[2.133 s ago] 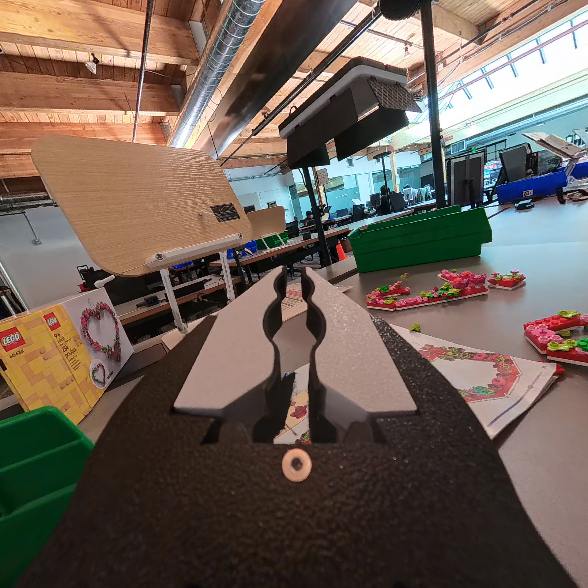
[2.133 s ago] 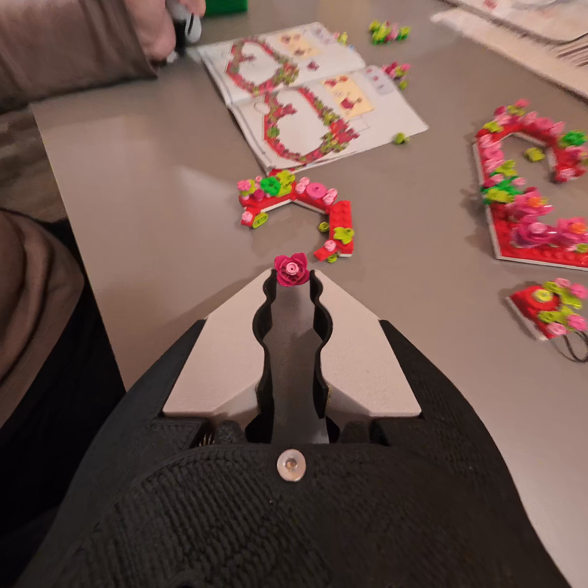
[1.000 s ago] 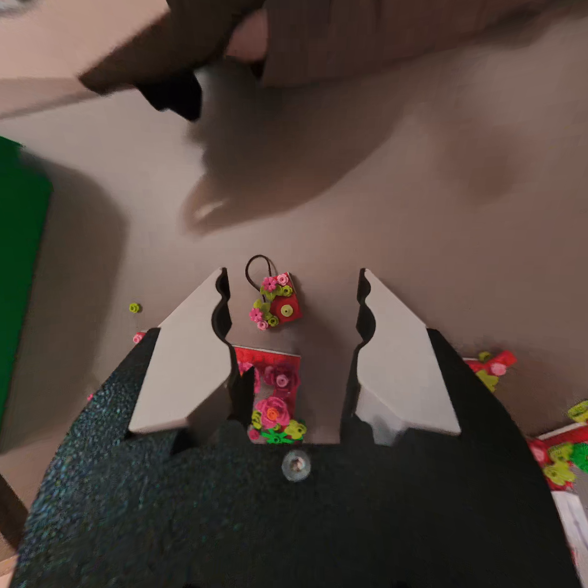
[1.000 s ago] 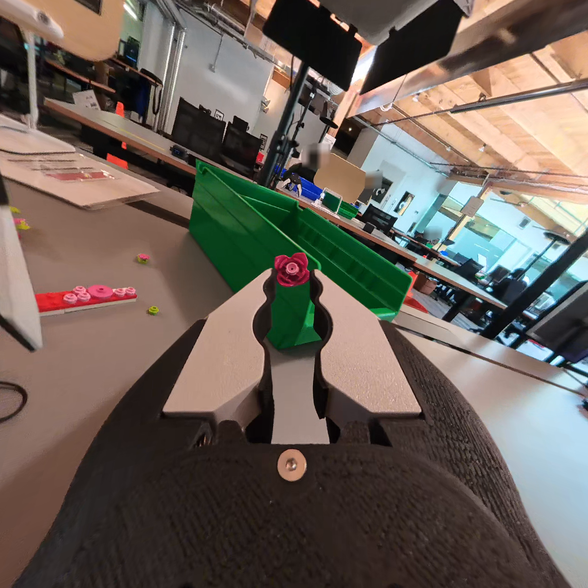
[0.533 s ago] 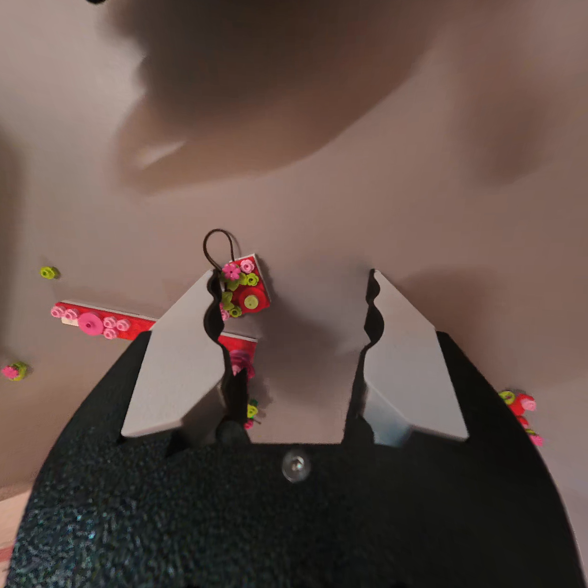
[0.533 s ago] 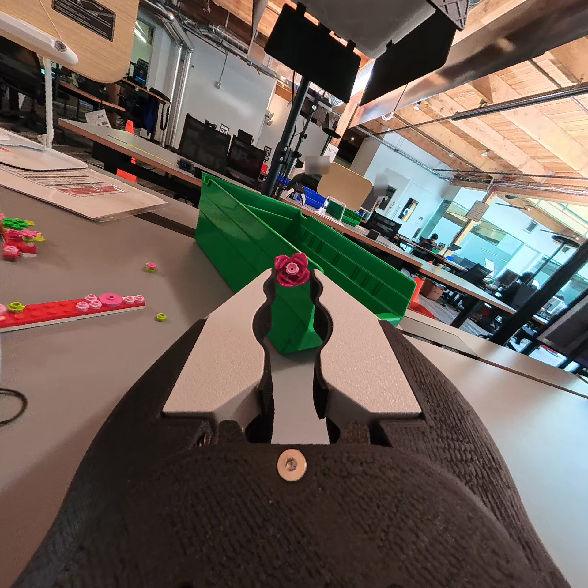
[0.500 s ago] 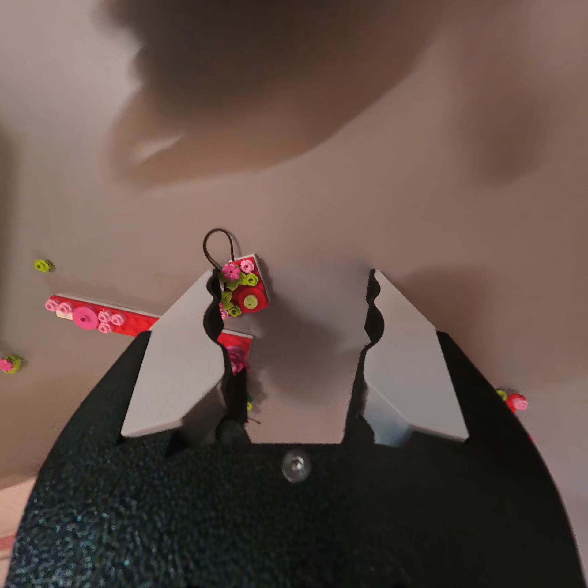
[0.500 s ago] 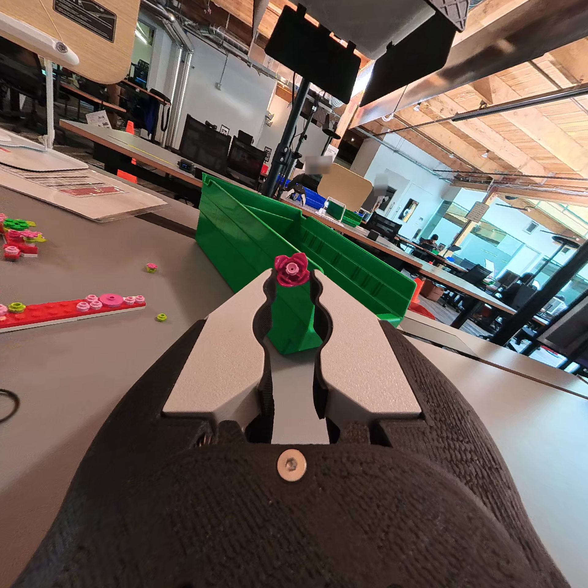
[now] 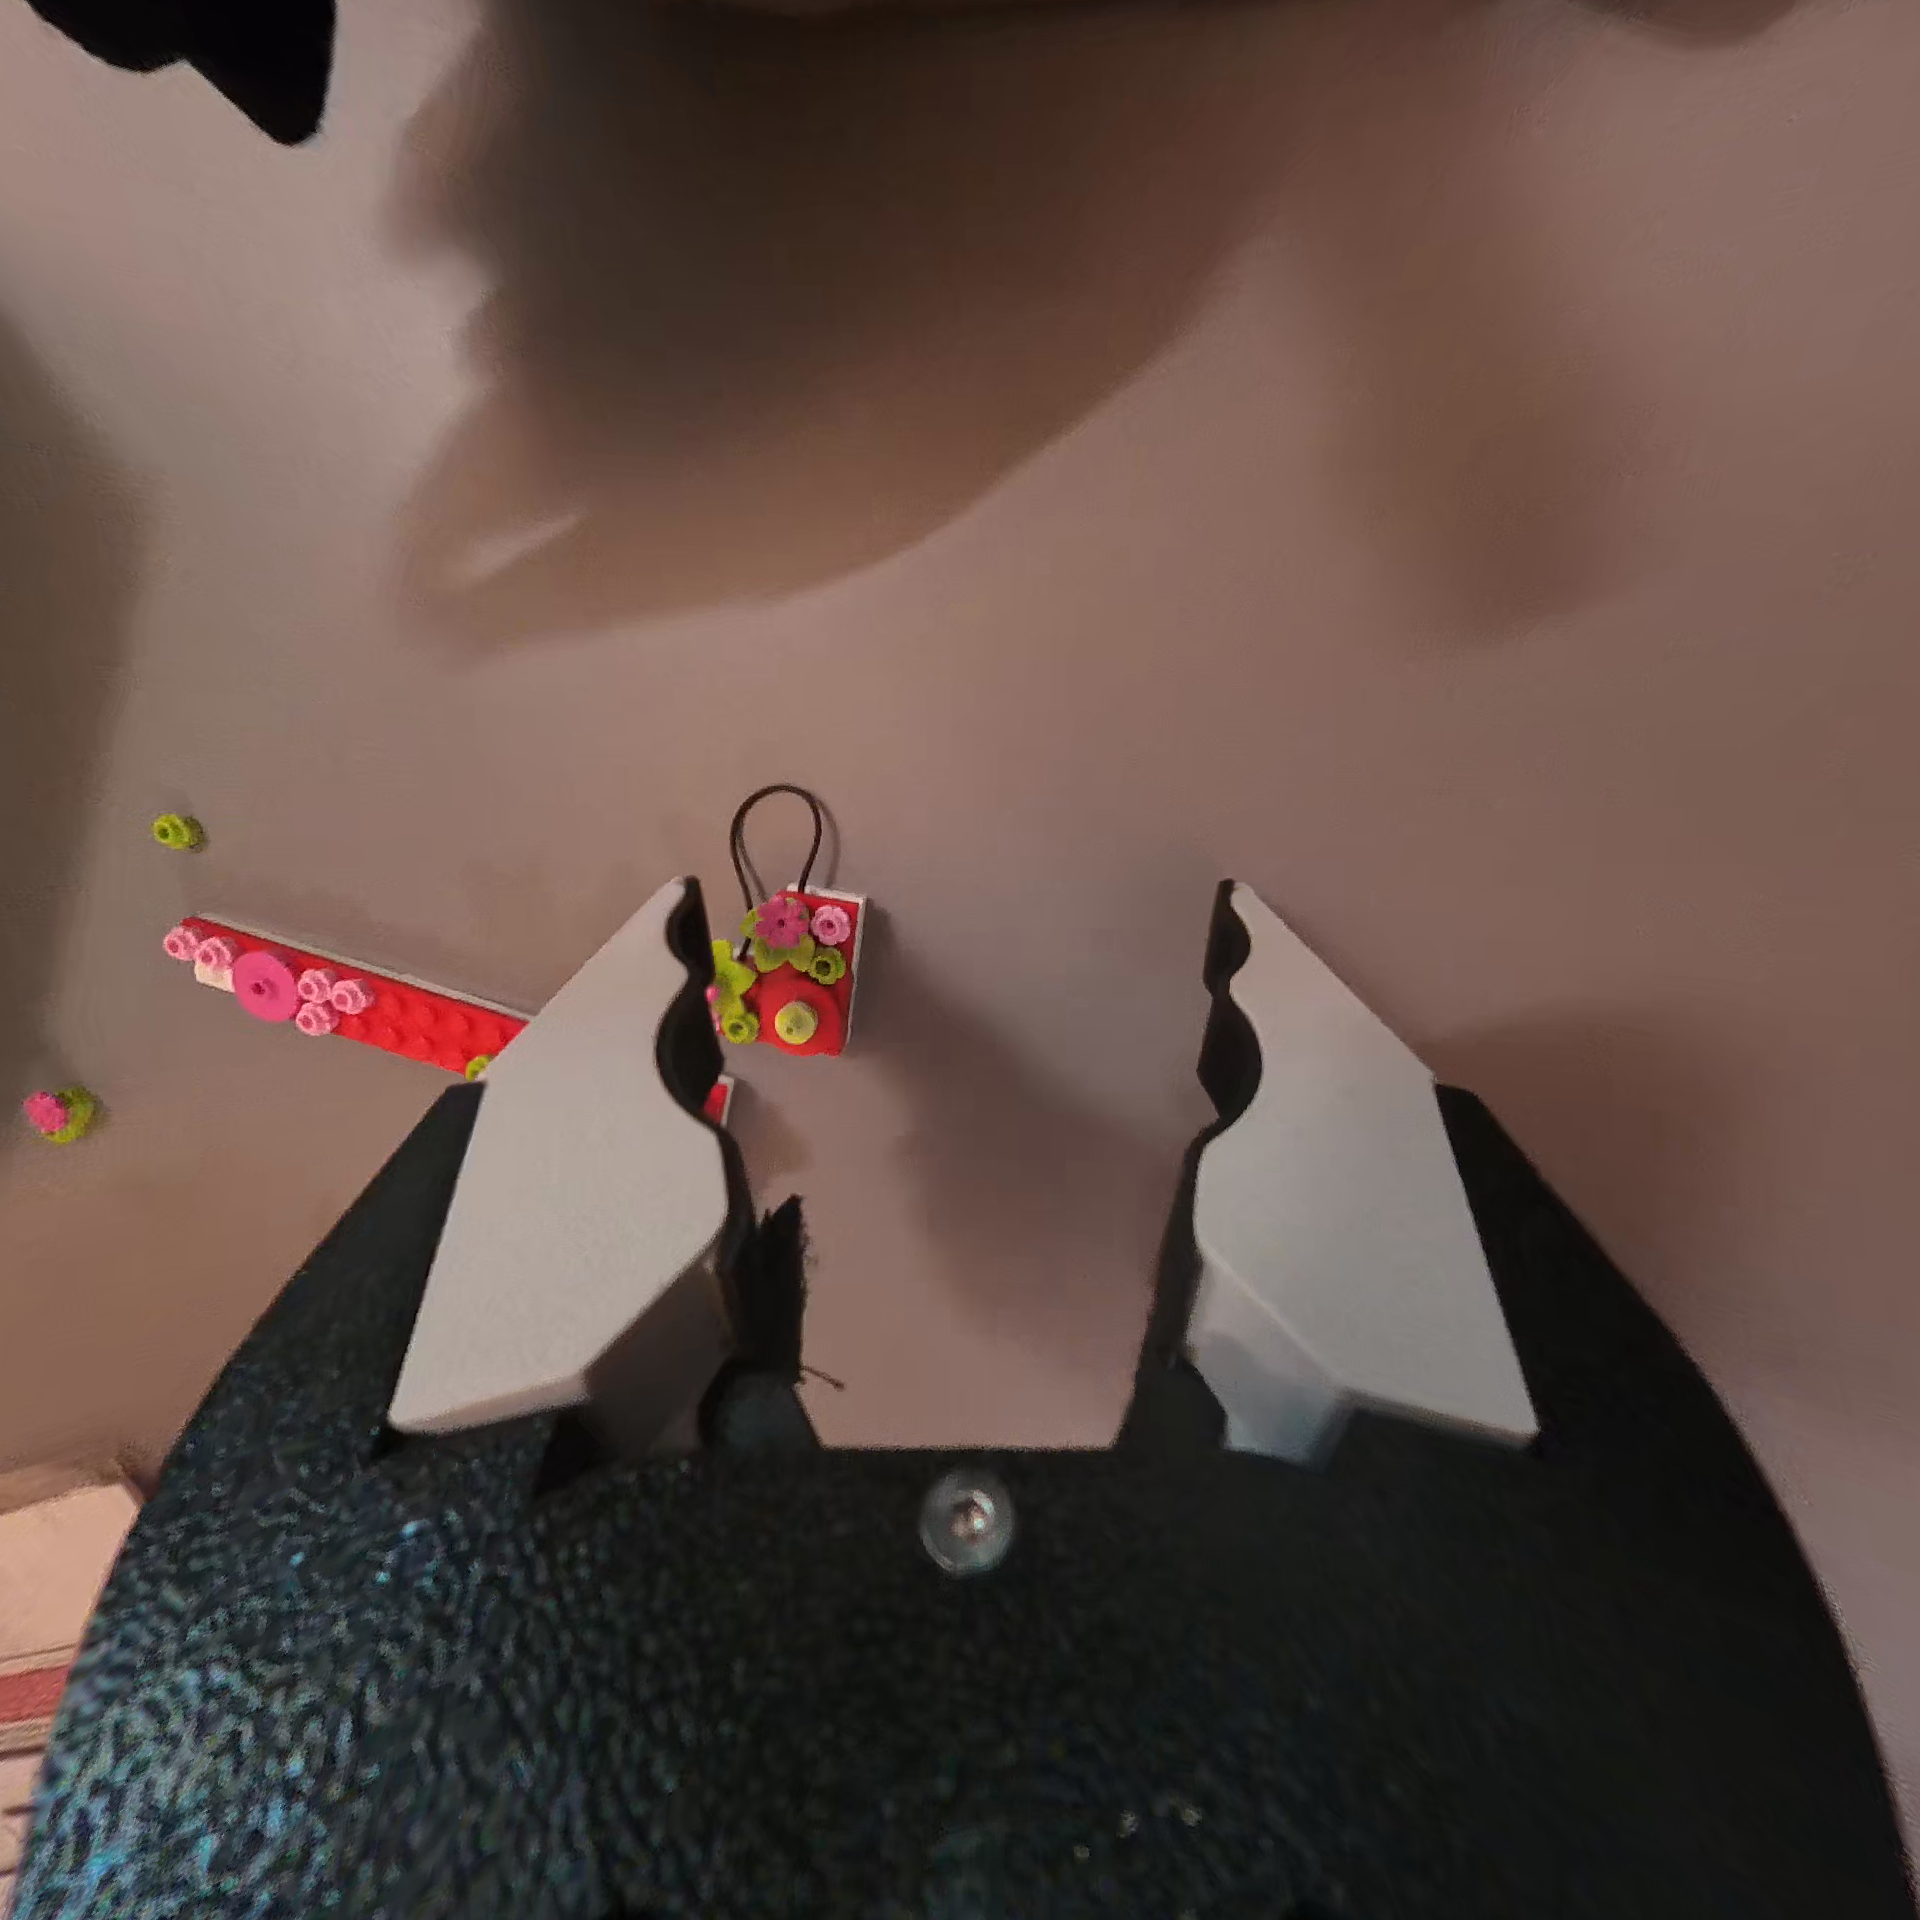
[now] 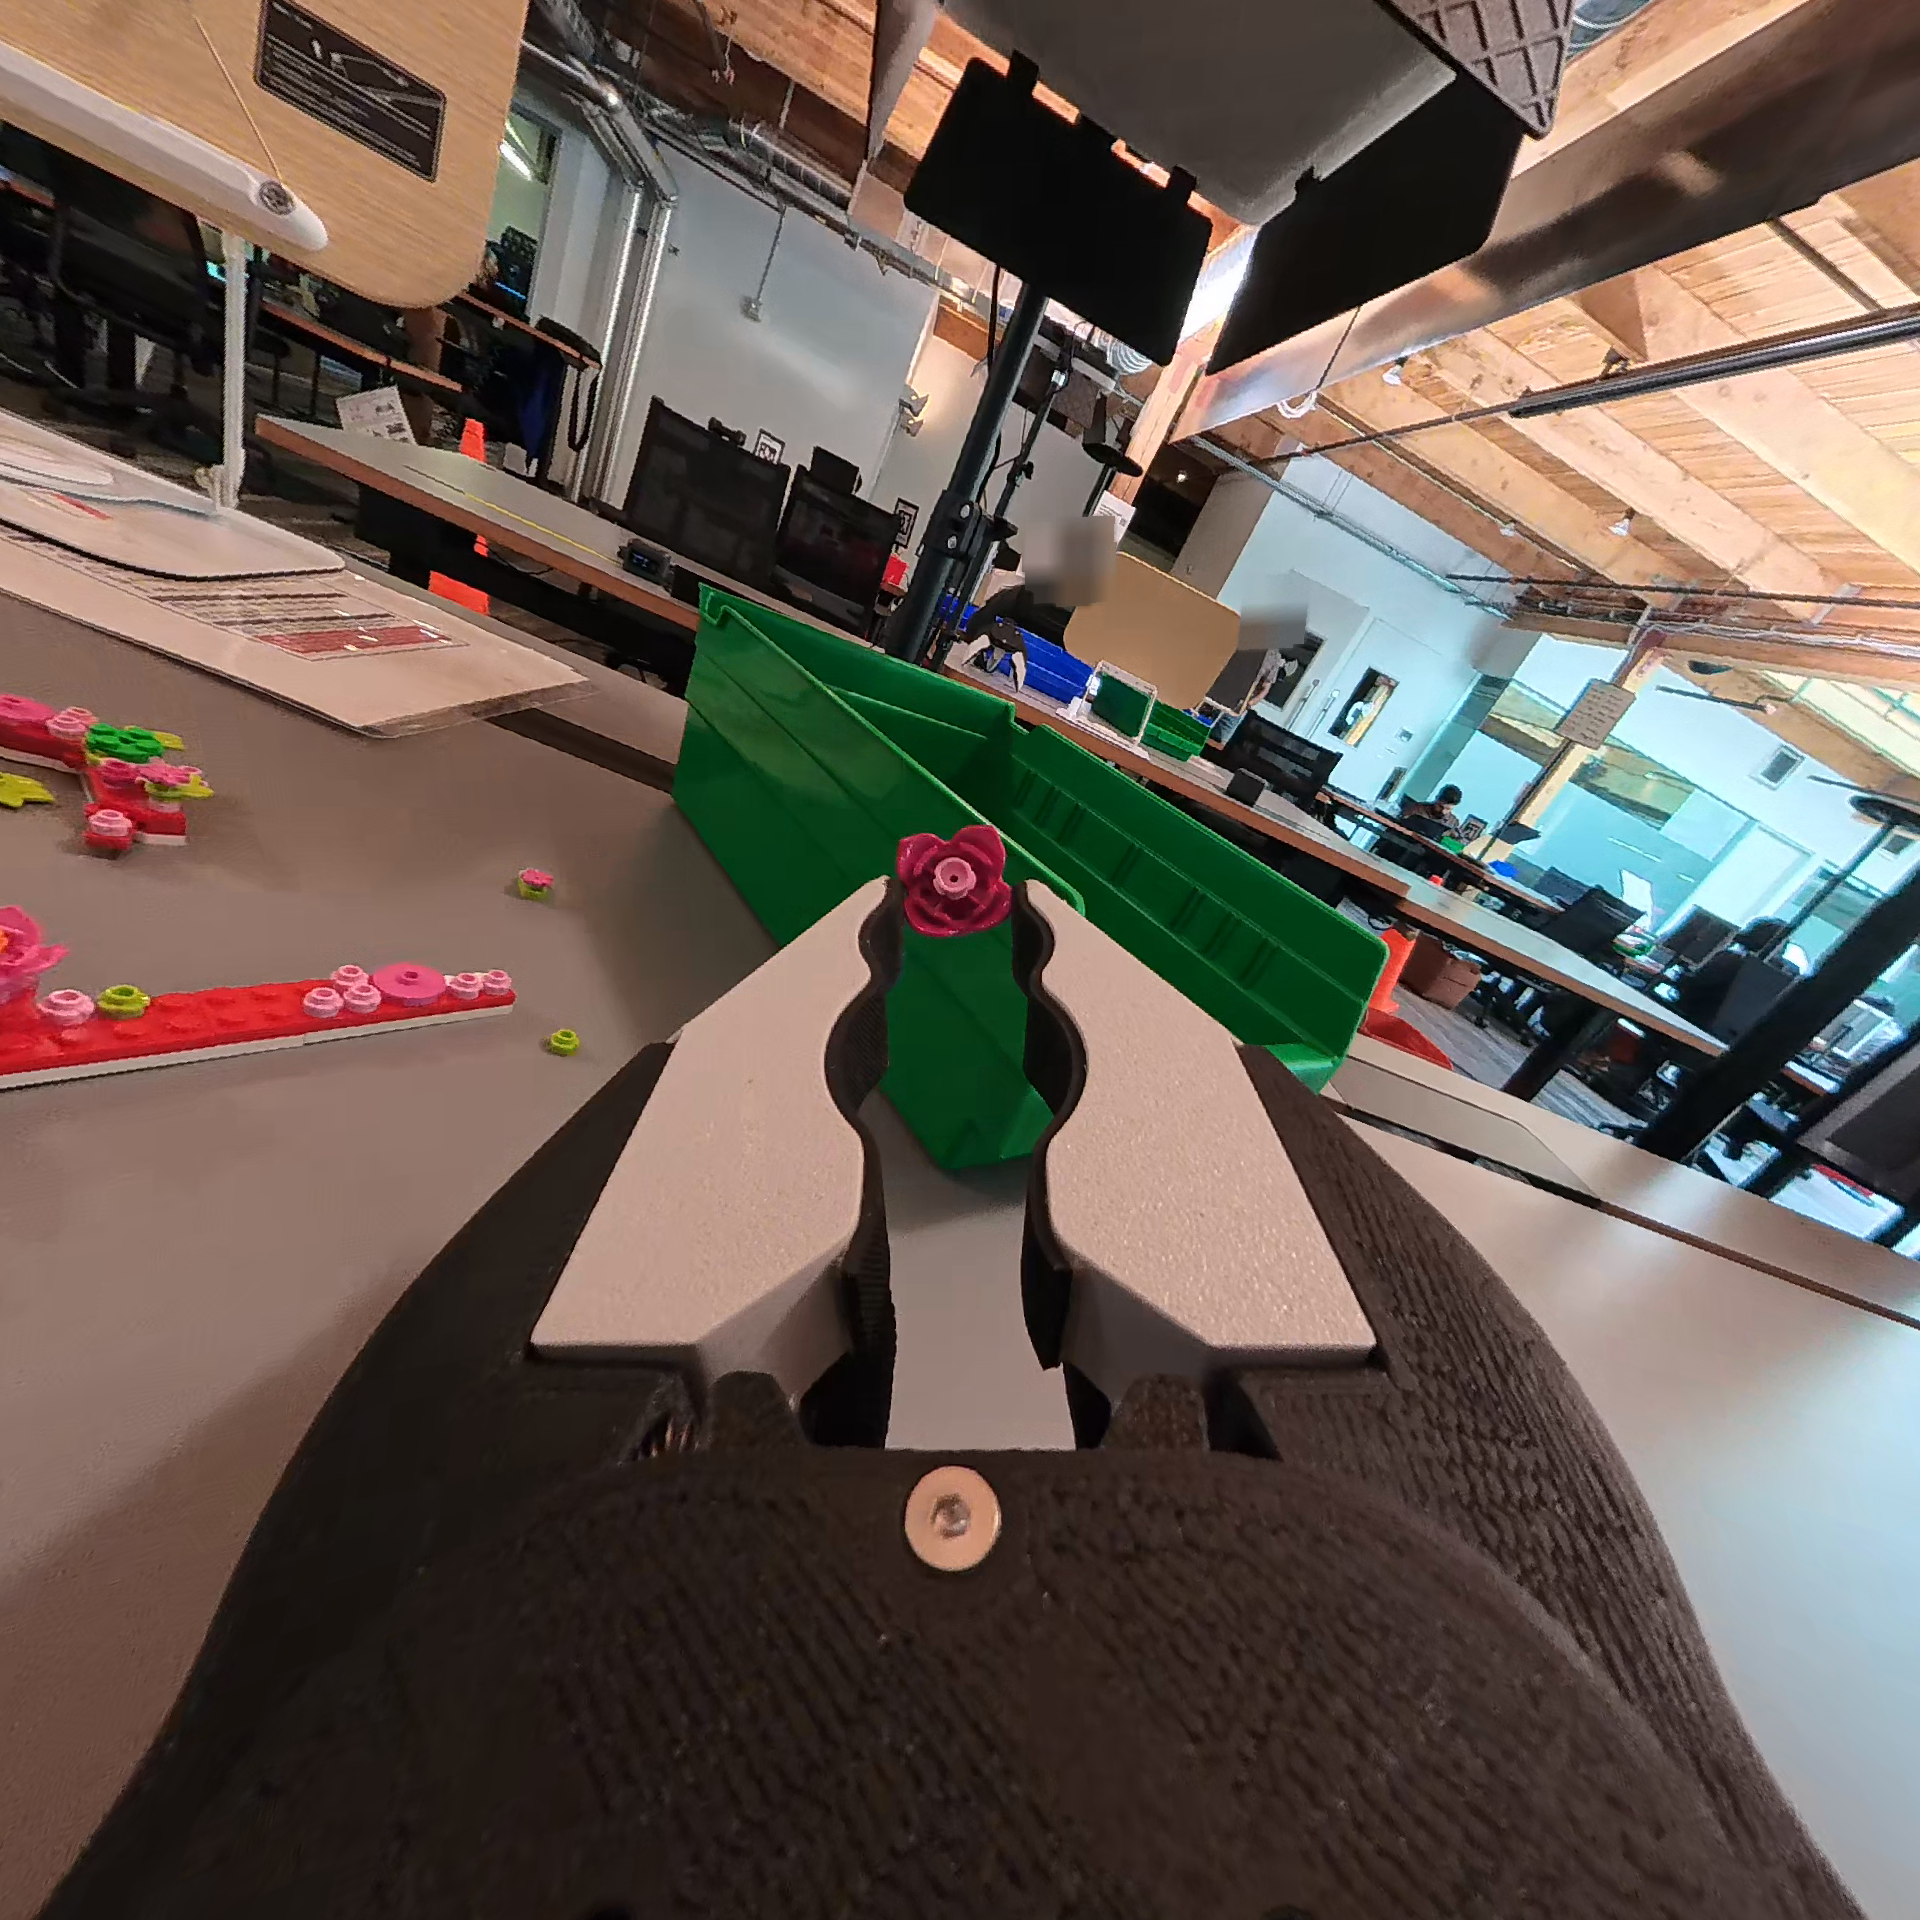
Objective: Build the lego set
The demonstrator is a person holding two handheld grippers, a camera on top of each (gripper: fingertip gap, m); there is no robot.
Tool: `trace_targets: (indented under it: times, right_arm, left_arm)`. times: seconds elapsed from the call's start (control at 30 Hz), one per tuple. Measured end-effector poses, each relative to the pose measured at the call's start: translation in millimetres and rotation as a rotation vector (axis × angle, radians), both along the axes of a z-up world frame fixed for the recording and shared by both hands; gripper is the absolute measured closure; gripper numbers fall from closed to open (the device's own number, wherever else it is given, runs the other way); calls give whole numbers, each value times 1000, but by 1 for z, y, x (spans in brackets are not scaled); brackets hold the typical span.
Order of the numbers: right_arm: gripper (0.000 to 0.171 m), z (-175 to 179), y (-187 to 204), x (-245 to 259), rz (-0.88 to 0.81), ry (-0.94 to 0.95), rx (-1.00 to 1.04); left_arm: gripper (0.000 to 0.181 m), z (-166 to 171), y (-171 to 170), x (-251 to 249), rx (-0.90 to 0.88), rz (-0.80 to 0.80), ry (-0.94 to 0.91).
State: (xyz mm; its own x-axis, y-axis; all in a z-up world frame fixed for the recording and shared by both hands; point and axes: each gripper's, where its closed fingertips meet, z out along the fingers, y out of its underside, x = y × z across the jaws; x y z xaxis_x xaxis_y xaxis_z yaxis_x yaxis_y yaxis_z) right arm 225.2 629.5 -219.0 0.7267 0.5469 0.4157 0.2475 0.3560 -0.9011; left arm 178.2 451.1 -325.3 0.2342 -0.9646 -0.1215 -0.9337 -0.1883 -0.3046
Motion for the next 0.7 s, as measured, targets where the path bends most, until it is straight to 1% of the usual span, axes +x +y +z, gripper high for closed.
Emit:
trace_targets:
  times: [0.03, 0.13, 0.23, 0.33, 0.37, 0.47, 0.53, 0.63, 0.7]
  right_arm:
    - [153, 0, -1, -1, 3, -2, 2]
    - [153, 0, -1, -1, 8, -5, 3]
    - [152, 0, -2, -1, 12, -2, -1]
    - [152, 0, -3, -3, 19, -4, -1]
    - [152, 0, -3, -4, 23, -6, -1]
    - [153, -1, -5, -6, 33, -12, 1]
    - [153, -1, -6, -7, 40, -13, 1]
    - [153, -1, -7, -8, 47, -17, -2]
    - [153, -2, -7, -8, 51, -16, -5]
  left_arm:
    - [89, -3, 1, 0, -4, 2, 9]
    - [91, -7, -3, 4, -49, 24, -22]
    - [91, -8, -13, -2, -81, 44, -3]
    - [88, -9, -38, -14, -183, 83, 18]
    - [88, -9, -44, -20, -191, 94, 26]
    - [103, -4, -62, -29, -217, 130, -21]
    - [110, 1, -57, -32, -148, 198, -98]
    - [114, 9, -35, -48, 29, 337, -184]
    - [113, 16, -28, -57, 96, 405, -250]
